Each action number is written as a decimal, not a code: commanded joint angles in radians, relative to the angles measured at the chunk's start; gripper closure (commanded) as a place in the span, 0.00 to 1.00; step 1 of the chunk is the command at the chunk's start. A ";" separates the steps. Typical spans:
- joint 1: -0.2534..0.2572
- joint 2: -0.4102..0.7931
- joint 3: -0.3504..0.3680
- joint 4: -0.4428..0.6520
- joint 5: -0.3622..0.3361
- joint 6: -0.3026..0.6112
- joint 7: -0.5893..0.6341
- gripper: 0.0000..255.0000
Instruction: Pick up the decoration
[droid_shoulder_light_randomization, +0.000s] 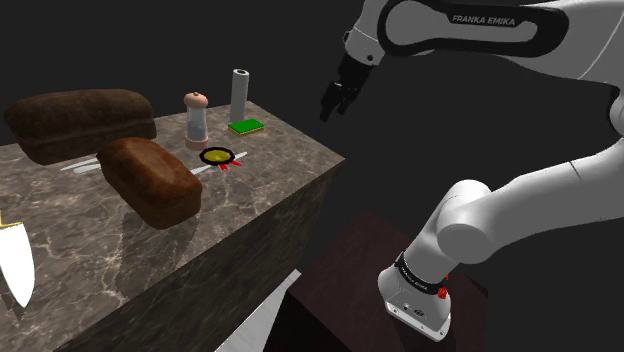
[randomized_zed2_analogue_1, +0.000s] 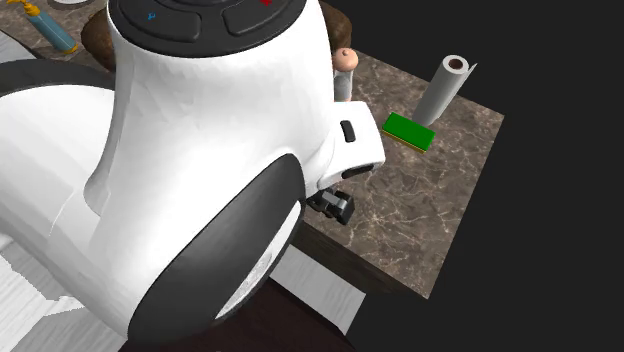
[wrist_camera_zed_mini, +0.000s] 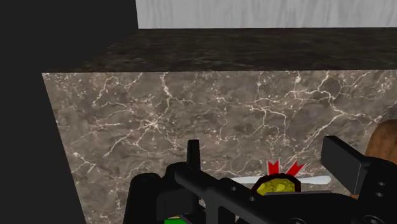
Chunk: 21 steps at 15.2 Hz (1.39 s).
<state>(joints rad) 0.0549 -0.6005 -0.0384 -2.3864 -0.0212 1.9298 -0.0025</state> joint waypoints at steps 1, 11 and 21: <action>0.010 0.064 0.002 0.001 0.007 0.064 -0.007 0.00; 0.062 0.404 0.027 0.077 0.043 0.321 -0.037 0.00; 0.101 0.770 0.063 0.274 0.065 0.484 -0.066 0.00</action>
<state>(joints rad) 0.1498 0.1274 0.0188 -2.1402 0.0430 2.3995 -0.0700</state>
